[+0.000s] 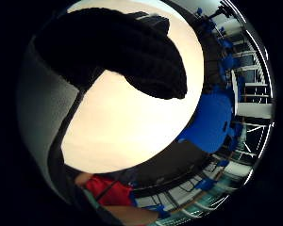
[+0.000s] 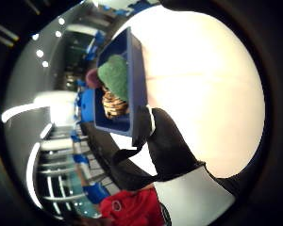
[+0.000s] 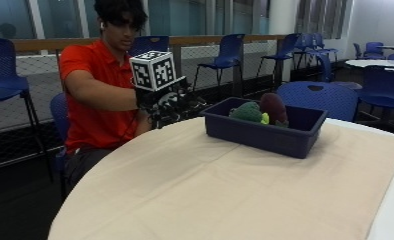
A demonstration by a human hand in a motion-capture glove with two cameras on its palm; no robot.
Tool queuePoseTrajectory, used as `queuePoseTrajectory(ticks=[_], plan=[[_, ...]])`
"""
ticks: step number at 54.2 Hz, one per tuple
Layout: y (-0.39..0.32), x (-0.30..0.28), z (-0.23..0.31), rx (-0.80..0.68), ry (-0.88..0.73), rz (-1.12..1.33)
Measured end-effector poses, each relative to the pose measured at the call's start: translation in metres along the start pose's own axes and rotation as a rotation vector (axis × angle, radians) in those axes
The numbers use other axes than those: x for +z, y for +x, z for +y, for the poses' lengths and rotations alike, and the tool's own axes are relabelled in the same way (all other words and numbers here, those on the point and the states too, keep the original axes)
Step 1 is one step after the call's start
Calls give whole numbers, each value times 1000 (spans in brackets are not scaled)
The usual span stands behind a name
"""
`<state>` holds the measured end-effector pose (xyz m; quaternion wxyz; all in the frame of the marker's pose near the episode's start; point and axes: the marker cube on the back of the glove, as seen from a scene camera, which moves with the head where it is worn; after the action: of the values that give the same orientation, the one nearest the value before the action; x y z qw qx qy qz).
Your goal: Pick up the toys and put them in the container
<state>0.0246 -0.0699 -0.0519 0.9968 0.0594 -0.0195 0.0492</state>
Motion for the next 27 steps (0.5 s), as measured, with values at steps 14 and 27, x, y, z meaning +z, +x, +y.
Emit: queuePoseTrajectory(ticks=[14,27], plan=[[33,13,17,30,-6,-15],[40,4,29,34,12,-16]])
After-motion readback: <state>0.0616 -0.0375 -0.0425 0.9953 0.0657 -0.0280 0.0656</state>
